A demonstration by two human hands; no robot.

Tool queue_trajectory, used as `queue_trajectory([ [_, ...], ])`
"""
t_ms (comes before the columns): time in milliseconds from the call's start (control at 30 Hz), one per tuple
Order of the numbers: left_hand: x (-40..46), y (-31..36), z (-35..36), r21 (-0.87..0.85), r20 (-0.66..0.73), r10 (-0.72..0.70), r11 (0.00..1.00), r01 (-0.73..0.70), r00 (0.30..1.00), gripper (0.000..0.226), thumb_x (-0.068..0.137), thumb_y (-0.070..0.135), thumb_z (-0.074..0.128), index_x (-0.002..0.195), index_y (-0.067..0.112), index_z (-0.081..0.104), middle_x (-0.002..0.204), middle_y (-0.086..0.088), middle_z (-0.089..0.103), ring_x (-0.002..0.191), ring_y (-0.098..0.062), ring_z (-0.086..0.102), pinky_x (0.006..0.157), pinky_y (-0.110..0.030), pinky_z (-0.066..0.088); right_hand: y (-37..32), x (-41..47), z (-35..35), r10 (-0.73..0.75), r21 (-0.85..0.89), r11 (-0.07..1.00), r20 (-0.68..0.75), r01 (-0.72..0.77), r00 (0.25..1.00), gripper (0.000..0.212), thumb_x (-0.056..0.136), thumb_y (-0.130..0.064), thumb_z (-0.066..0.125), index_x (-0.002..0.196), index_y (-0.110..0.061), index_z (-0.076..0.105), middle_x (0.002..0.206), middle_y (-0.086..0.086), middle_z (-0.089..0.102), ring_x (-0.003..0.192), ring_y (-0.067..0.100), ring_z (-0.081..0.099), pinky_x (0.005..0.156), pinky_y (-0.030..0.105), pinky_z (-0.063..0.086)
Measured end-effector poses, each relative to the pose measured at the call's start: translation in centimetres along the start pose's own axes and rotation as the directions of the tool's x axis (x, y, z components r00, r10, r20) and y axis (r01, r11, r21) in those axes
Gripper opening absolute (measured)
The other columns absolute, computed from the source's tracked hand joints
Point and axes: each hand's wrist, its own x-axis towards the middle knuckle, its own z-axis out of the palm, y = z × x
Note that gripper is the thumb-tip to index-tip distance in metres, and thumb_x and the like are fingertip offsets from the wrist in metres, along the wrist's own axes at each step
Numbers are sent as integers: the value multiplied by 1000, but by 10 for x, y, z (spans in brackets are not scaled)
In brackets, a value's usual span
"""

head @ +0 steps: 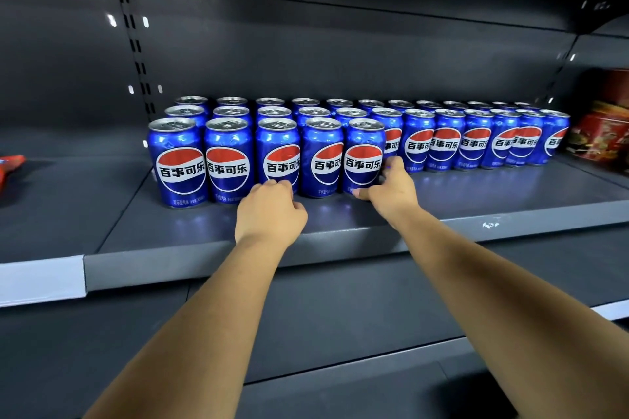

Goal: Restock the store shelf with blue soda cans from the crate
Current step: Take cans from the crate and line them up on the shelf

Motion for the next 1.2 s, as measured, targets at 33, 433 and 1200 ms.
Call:
queue_trajectory([
  [33,0,0,0,-4,2,0,1000,0,1000,21,87,18,48,103,10,59,107,-8,60,99,-27,53,78,-34,42,0,0,0,1,-3,1000,1,-1,1000,68,74,-2,77,129,-9,38,130,6,55,117,18,52,89,23,39],
  [433,2,2,-1,-14,31,-3,1000,4,1000,27,88,19,49,114,12,50,115,-7,57,106,-27,49,81,-35,38,4,5,1,2,4,1000,19,-2,1000,67,74,-2,76,128,-9,37,131,5,55,118,19,53,92,26,41],
  [1200,3,0,2,-6,10,15,1000,-15,1000,28,87,19,48,114,11,49,116,-7,58,106,-27,49,79,-34,37,7,8,3,-6,-136,991,-7,5,1000,65,72,-14,80,124,-12,41,131,5,55,121,24,52,98,36,44],
])
